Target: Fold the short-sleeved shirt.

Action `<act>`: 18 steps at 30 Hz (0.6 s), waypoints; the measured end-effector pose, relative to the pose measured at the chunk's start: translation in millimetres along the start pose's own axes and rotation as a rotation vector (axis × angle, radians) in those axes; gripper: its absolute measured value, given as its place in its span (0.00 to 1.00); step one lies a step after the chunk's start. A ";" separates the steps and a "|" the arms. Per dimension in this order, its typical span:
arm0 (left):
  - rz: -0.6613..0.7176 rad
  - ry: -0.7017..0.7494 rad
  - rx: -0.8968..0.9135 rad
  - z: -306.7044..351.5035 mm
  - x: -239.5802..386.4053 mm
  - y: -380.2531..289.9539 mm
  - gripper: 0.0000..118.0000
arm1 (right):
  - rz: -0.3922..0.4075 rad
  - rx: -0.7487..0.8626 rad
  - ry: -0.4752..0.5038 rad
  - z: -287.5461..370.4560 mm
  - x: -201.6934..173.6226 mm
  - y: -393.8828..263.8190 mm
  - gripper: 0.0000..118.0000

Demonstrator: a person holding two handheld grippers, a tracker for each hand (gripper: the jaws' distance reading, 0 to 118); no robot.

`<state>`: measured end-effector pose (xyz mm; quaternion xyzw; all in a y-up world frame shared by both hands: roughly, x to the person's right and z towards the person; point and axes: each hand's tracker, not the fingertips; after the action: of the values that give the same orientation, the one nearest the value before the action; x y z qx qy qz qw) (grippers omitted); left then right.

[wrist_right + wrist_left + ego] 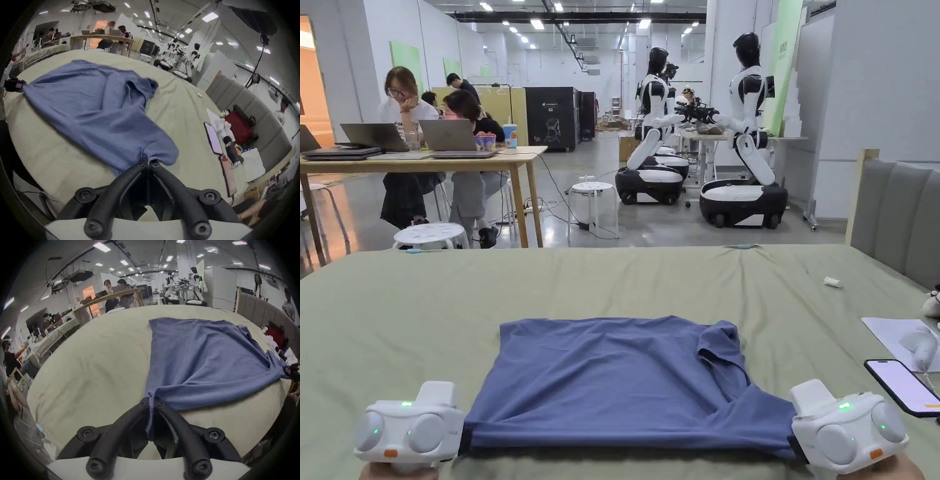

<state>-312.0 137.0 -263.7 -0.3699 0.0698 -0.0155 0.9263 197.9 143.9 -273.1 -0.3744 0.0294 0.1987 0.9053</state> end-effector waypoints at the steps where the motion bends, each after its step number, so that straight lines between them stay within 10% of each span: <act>1: 0.005 -0.014 -0.005 -3.3 0.4 -2.4 0.01 | -0.012 -0.012 0.016 -8.3 1.8 -3.0 0.00; 4: -0.041 0.000 -0.014 -9.1 10.7 -9.8 0.05 | 0.015 -0.035 0.035 -15.0 -4.9 -6.8 0.08; 8: -0.080 -0.018 0.017 -4.2 10.1 -9.8 0.97 | 0.002 -0.007 0.060 2.4 4.9 -5.6 1.00; 14: -0.039 -0.045 0.081 22.8 7.4 13.0 0.94 | -0.055 0.124 0.041 40.0 20.2 23.7 0.84; 16: -0.032 -0.043 0.128 26.2 6.4 21.6 0.55 | -0.064 0.150 0.030 49.2 17.4 34.2 0.50; 17: -0.038 -0.025 0.134 27.2 7.6 24.8 0.10 | -0.073 0.164 0.021 54.3 16.2 37.8 0.11; 18: -0.035 -0.012 0.146 26.6 7.8 26.1 0.00 | -0.077 0.167 0.017 54.9 14.5 41.0 0.00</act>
<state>-301.1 173.5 -263.5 -0.3028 0.0565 -0.0346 0.9508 190.3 213.0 -263.9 -0.3002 0.0390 0.1577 0.9399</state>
